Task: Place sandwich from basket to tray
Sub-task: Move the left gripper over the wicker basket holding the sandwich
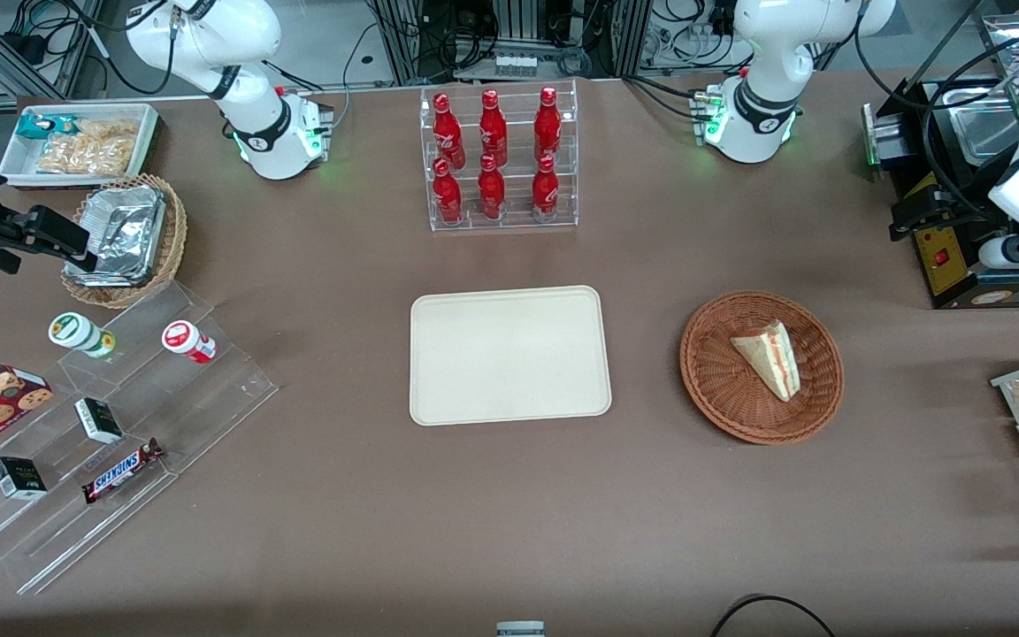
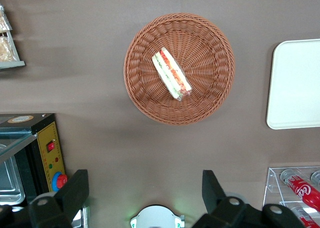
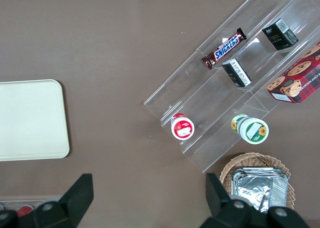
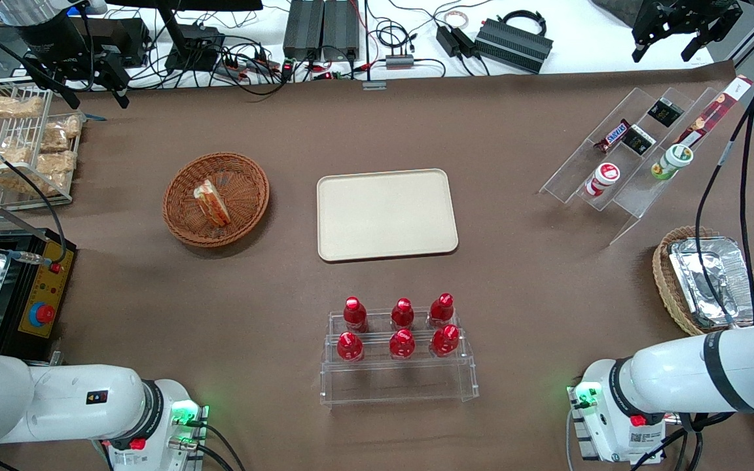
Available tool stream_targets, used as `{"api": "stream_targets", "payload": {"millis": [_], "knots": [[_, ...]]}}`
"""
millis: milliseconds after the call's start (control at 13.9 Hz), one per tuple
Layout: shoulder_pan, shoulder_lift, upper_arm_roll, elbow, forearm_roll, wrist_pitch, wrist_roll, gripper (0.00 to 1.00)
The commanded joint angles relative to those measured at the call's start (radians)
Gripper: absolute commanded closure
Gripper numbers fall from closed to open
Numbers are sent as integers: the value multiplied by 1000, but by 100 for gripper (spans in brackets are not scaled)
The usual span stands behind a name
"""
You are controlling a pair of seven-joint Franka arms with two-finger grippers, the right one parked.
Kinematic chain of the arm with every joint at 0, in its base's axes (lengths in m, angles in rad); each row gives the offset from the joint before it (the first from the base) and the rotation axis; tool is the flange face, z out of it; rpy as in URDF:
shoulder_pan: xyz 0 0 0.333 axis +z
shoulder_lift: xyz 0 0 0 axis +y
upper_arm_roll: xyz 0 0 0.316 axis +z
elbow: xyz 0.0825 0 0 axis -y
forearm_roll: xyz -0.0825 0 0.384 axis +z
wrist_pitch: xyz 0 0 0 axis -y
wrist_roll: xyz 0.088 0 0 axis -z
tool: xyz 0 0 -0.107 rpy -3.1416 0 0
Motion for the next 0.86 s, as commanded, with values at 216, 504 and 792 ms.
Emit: {"api": "stream_targets", "payload": {"millis": [216, 504, 792], "knots": [[-9, -4, -10, -62, 4, 33, 19, 0], [-9, 2, -24, -186, 7, 140, 8, 0], [-9, -1, -24, -369, 7, 344, 5, 0]]}}
